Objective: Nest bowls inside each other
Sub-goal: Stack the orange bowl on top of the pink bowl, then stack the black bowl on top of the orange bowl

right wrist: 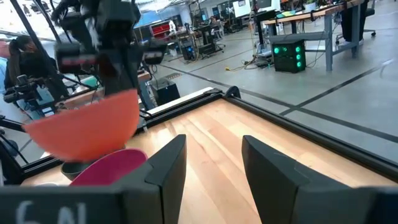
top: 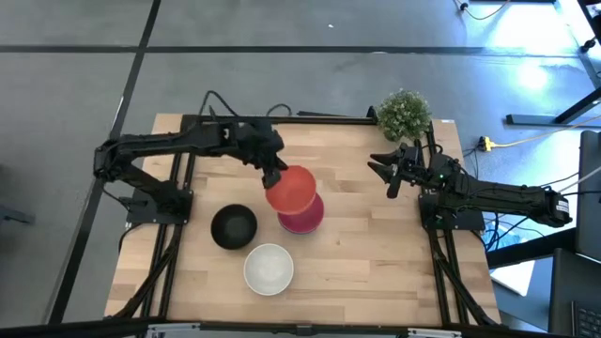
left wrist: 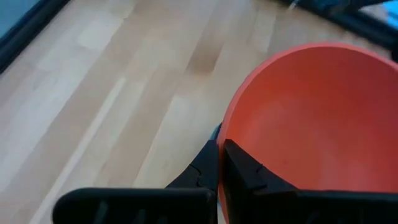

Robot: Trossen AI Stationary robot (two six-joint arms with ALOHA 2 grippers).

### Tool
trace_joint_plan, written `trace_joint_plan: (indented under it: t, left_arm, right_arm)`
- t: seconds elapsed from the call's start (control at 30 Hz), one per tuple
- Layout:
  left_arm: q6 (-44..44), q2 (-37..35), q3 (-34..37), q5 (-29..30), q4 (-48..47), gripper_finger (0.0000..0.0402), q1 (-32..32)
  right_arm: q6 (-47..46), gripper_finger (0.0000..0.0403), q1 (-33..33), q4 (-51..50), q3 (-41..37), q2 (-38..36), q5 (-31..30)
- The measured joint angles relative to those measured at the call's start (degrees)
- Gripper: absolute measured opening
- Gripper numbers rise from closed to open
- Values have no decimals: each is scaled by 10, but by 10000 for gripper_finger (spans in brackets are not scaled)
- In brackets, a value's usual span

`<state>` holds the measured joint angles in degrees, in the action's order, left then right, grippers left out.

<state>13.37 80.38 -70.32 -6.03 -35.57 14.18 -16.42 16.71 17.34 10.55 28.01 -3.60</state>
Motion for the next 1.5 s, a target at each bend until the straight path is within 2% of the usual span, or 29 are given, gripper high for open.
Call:
trace_joint_plan:
  t: [0.3,0.7,1.3,1.5]
  left_arm:
    - [6,100,0,9,34,0,-40]
    - [45,145,0,40,61,2,-65]
    - [58,148,1,51,79,117,-61]
    - [58,148,1,3,124,132,-47]
  right_arm:
    - [2,158,0,-4,0,0,0]
    - [7,158,0,-35,0,0,22]
    - [19,158,0,-35,0,0,23]
    - [19,158,0,-35,0,0,23]
